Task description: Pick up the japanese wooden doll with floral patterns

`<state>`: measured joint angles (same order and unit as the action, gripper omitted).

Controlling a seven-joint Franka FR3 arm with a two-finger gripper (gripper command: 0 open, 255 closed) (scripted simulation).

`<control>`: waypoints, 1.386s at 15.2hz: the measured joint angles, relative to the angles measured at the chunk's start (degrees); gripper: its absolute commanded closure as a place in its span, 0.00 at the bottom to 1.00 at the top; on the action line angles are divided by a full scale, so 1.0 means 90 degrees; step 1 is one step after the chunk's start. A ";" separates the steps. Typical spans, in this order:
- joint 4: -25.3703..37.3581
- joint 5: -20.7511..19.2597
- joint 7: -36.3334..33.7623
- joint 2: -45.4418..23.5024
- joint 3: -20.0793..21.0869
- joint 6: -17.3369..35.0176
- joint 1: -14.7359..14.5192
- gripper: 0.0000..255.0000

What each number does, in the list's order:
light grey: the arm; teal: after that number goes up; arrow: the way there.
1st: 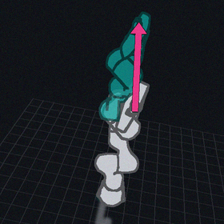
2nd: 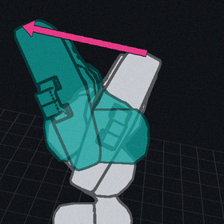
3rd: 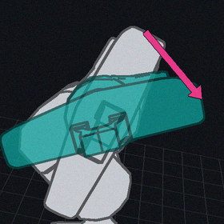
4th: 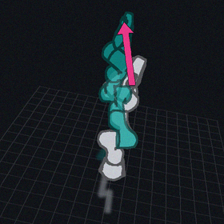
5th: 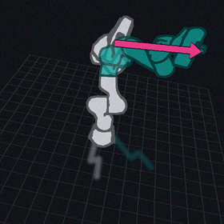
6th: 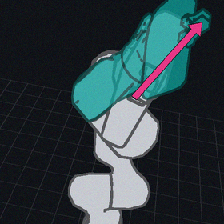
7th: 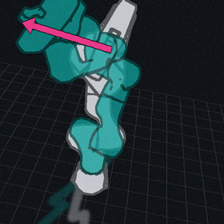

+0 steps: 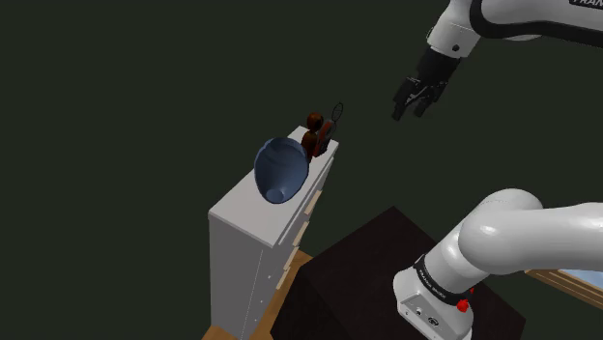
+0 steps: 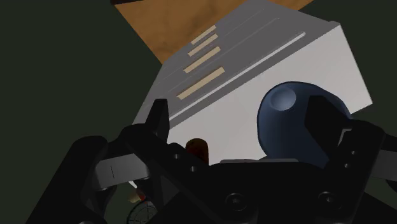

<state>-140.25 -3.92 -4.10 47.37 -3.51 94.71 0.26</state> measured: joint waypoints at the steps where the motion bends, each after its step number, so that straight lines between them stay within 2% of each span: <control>1: 0.0000 0.0000 0.0000 0.0000 0.0000 0.0000 0.0000 0.00; 11: 0.0137 0.0176 0.0144 -0.1804 -0.0463 0.1960 0.0013 0.00; 17: 0.0550 0.0530 0.0341 -0.3193 -0.0742 0.3119 -0.0073 0.00; 21: 0.1133 0.0932 0.0625 -0.4241 -0.0940 0.3678 -0.0124 0.00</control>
<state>-130.05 4.47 1.53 9.20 -11.97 127.81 -0.86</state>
